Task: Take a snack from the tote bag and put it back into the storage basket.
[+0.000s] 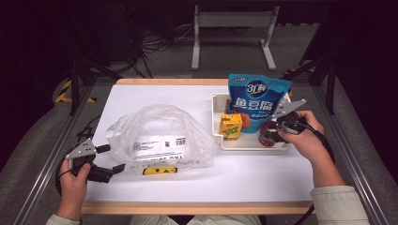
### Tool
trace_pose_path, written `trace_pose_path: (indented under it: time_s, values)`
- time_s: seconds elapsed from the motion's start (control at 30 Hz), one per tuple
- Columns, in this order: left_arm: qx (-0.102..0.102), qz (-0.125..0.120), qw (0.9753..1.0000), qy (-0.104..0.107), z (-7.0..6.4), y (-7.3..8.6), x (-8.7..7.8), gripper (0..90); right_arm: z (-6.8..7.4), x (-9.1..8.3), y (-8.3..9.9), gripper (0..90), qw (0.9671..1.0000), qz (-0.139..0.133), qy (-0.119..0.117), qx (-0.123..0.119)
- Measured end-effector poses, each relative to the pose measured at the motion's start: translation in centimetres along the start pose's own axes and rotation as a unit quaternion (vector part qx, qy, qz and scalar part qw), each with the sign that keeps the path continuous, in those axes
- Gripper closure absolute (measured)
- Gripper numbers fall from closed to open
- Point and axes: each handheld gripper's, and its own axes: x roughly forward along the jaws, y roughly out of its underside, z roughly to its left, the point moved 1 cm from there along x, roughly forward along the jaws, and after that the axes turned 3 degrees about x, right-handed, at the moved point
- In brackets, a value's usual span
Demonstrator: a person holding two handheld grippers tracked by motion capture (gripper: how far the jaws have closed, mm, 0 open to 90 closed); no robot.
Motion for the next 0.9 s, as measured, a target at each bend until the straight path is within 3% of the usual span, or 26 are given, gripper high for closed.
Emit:
trace_pose_path:
  time_s: [0.07, 0.17, 0.2, 0.47, 0.7, 0.9]
  values:
    - [0.000, 0.000, 1.0000, 0.000, 0.0, 0.0, 0.0, 1.7, 0.1, 0.2, 0.1, 68.2, 1.0000, 0.002, -0.005, 0.000]
    - [-0.001, 0.000, 1.0000, 0.000, 0.0, 0.0, 0.0, 1.7, 0.4, 0.9, 0.5, 87.3, 0.9998, 0.006, -0.016, 0.007]
    - [0.000, 0.000, 1.0000, 0.000, 0.0, 0.0, 0.0, 1.7, 0.5, 1.1, 0.6, 89.8, 0.9997, 0.006, -0.019, 0.010]
    - [0.001, 0.000, 1.0000, 0.000, 0.0, 0.0, 0.0, 1.7, 0.6, 2.7, 1.5, 89.9, 0.9992, 0.024, -0.022, 0.022]
    - [0.001, -0.001, 1.0000, -0.001, 0.0, 0.0, 0.0, 1.6, 0.1, 2.9, 2.0, 89.9, 0.9986, 0.031, -0.014, 0.041]
    - [-0.001, -0.002, 1.0000, -0.001, 0.0, 0.0, -0.1, 1.7, -0.1, 3.0, 2.3, 89.9, 0.9982, 0.042, -0.009, 0.043]
